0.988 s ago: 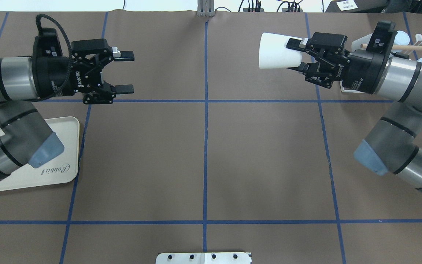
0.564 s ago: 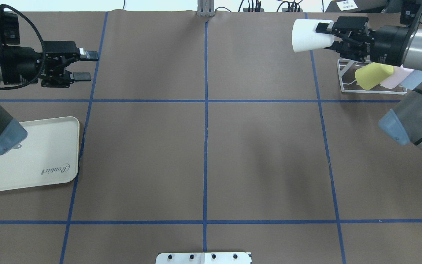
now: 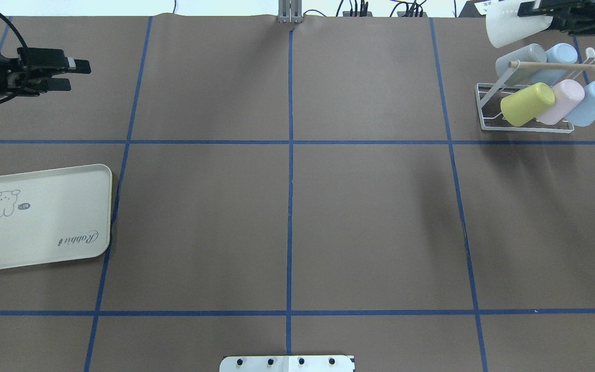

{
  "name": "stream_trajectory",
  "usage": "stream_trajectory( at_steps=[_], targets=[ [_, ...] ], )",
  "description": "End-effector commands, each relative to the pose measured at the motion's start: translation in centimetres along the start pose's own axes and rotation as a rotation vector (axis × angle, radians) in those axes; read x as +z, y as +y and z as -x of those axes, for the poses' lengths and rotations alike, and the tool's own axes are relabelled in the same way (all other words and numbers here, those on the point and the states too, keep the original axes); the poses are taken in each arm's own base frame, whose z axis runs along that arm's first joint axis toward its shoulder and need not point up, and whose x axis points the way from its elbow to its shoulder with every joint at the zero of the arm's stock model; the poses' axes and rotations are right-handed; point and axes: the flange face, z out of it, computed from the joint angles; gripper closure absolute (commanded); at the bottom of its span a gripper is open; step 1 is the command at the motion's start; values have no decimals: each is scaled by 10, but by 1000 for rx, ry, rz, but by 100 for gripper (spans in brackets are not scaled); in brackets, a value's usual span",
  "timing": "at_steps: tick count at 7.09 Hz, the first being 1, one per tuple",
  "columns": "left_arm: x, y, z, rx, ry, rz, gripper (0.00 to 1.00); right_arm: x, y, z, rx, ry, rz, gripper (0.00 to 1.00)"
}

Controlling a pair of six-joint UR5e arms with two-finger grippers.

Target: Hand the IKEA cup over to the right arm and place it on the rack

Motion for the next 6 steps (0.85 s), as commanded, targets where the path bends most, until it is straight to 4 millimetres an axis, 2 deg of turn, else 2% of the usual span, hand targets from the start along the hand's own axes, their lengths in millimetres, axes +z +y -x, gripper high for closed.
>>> stream_trajectory(
  at_steps=[1,2,3,4,5,6],
  targets=[
    [-30,-17,32,97,-97,-40,0,-42,-31,-49,-144,140,31,78],
    [-42,-18,48,149,-140,-43,0,-52,-36,-75,-235,218,72,78],
    [-56,-18,69,211,-185,-43,0,-52,-43,-94,-277,279,122,78],
    [-73,-25,82,244,-229,-55,0,-44,-47,-116,-321,364,194,78],
    [-76,-22,83,246,-231,-53,0,-37,-68,-117,-340,433,246,78],
    [-81,-17,89,239,-240,-50,0,-33,-90,-136,-304,469,290,78]
  ],
)
